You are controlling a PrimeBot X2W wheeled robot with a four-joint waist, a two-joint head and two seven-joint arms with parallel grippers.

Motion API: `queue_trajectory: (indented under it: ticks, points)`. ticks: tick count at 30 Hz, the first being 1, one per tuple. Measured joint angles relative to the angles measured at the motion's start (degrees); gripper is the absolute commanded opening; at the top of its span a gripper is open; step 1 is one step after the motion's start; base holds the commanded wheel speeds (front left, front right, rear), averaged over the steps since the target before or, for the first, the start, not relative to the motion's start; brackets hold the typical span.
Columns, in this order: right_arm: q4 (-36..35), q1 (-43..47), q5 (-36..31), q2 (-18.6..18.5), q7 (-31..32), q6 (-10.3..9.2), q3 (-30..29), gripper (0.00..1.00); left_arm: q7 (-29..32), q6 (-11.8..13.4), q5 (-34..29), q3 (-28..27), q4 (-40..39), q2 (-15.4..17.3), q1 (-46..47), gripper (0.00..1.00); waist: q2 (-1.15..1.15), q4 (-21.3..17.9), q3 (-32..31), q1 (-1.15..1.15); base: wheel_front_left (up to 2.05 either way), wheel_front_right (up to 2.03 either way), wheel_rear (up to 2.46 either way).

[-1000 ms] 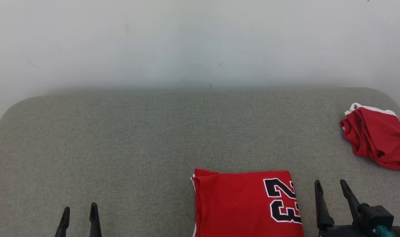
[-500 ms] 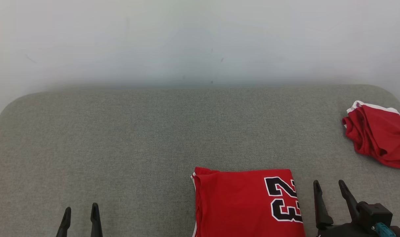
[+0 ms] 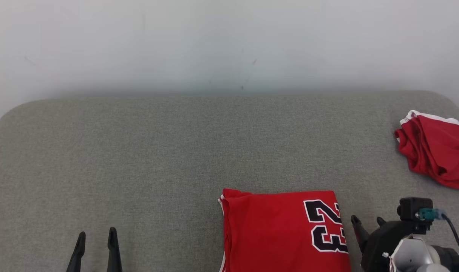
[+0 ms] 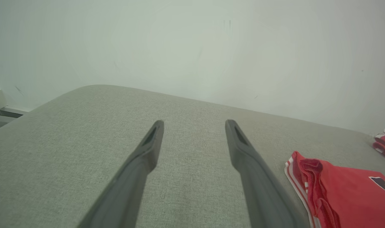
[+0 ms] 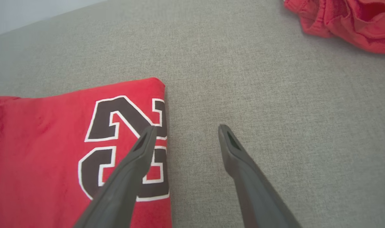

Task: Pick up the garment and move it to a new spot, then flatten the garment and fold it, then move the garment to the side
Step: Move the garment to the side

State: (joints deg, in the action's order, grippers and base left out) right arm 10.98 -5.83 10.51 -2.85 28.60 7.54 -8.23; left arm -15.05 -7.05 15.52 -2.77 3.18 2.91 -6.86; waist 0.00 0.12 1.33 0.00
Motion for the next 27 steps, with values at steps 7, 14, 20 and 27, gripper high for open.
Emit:
queue_trajectory:
  ticks: [7,14,20,27]
  points:
    - [4.0,-3.9,-1.3,0.0,9.8,0.0,0.5,1.0,0.0,0.0,0.2,0.9,0.6,0.0,0.5,1.0,0.0,1.0,0.6,0.0,0.0,0.0,0.0]
    - [10.8,-6.1,-2.1,0.0,11.8,0.0,1.7,1.0,0.0,0.1,0.7,1.5,0.9,0.0,0.9,1.0,0.0,2.0,1.1,0.0,0.0,0.0,0.0]
    - [16.1,-8.4,-1.4,-0.2,12.2,0.0,2.3,1.0,0.0,0.4,0.9,1.9,1.0,0.0,1.0,1.0,-0.01,2.8,1.2,0.0,0.0,0.0,0.0]
    - [18.5,-12.0,-3.5,-0.3,11.1,-0.14,5.2,0.0,0.0,0.7,1.3,2.2,0.4,0.0,1.0,1.0,0.0,3.0,1.7,0.0,0.0,0.0,0.0]
